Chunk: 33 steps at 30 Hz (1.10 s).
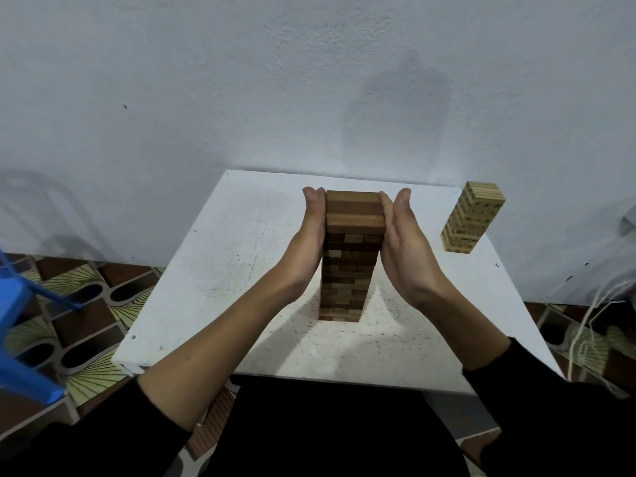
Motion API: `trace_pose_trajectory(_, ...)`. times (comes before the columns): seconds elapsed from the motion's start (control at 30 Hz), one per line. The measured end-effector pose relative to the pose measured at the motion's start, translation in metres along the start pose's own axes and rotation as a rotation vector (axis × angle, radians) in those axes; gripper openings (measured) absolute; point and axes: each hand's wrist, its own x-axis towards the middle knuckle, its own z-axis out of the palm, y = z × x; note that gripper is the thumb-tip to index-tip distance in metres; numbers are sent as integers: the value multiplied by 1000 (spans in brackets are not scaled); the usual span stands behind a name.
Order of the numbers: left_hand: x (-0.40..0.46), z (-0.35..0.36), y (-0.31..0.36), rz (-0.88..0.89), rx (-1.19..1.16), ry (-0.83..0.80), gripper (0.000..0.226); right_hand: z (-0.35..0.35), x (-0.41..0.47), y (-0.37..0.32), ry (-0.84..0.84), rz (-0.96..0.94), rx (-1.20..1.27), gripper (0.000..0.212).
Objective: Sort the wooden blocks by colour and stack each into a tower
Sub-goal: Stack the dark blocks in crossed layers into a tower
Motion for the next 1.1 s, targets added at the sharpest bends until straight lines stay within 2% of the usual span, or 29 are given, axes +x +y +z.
trace_pose_trajectory(0.1, 1, 0, 4, 16, -26, -31, 46, -1, 0, 2, -17, 9, -3, 78)
trace_pose_trajectory(0.2, 4, -5, -4, -7, -58, -24, 46, -2, 0, 2, -32, 12, 20, 74)
trace_pose_trajectory(0.27, 7, -9, -9, -27, -48, -49, 68, -5, 1, 2, -35, 2, 33, 70)
trace_pose_trajectory(0.33, 10, -14, -13, -51, -49, -58, 101, -10, 3, 3, -14, -10, 7, 87)
trace_pose_trajectory(0.37, 13, -16, -17, -52, -67, -43, 110, -13, 4, 3, 8, -2, -1, 95)
trace_pose_trajectory(0.43, 15, -20, -24, -57, -108, 40, 118, -19, 4, 3, 70, 16, 30, 89)
trace_pose_trajectory(0.5, 15, -24, -34, -72, -268, 67, 99, -25, 1, 9, 126, 16, 59, 69)
trace_pose_trajectory(0.57, 12, -27, -48, -108, -381, 99, 78, -29, -3, 22, 198, 39, 67, 61)
trace_pose_trajectory(0.63, 10, -32, -68, -159, -391, 127, 73, -33, -6, 40, 237, 110, 56, 53)
trace_pose_trajectory(0.7, 6, -33, -89, -198, -366, 147, 61, -39, -11, 62, 222, 175, -99, 43)
trace_pose_trajectory(0.73, 4, -34, -98, -217, -356, 159, 51, -42, -12, 72, 197, 216, -190, 46)
trace_pose_trajectory(0.8, -2, -37, -115, -253, -328, 181, 34, -46, -13, 90, 130, 312, -312, 63)
trace_pose_trajectory(0.87, -6, -41, -130, -297, -395, 166, 34, -49, -16, 102, 27, 351, -399, 73)
trace_pose_trajectory(0.9, -8, -40, -135, -332, -403, 141, 44, -49, -17, 105, -29, 351, -443, 78)
trace_pose_trajectory(0.97, -9, -42, -142, -344, -203, 48, 65, -47, -17, 108, -115, 343, -502, 90)
trace_pose_trajectory(1.03, -9, -42, -144, -277, 129, -85, 84, -44, -16, 106, -175, 322, -564, 104)
trace_pose_trajectory(1.1, -5, -42, -142, -246, 316, -171, 97, -40, -12, 104, -218, 308, -634, 110)
